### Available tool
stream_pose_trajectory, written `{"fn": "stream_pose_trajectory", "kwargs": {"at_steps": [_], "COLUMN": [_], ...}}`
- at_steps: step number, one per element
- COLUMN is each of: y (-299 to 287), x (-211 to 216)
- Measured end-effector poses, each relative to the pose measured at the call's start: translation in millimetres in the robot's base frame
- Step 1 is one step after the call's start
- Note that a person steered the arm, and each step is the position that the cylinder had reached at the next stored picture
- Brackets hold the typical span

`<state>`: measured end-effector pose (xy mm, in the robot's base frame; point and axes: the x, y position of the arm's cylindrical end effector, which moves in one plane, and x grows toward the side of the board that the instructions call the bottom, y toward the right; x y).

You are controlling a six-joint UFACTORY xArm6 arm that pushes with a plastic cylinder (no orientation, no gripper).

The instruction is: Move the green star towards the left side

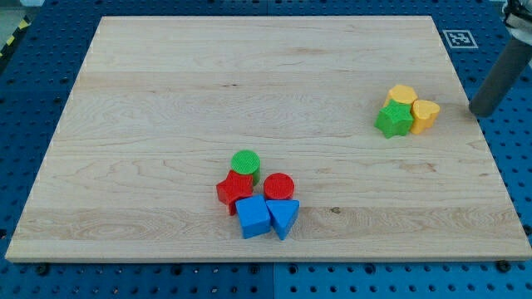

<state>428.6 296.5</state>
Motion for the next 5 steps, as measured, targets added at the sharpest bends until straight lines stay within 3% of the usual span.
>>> {"fn": "stream_pose_trajectory", "kwargs": {"at_steps": [3, 5], "y": [-142.3, -204.9], "x": [14.0, 14.0]}}
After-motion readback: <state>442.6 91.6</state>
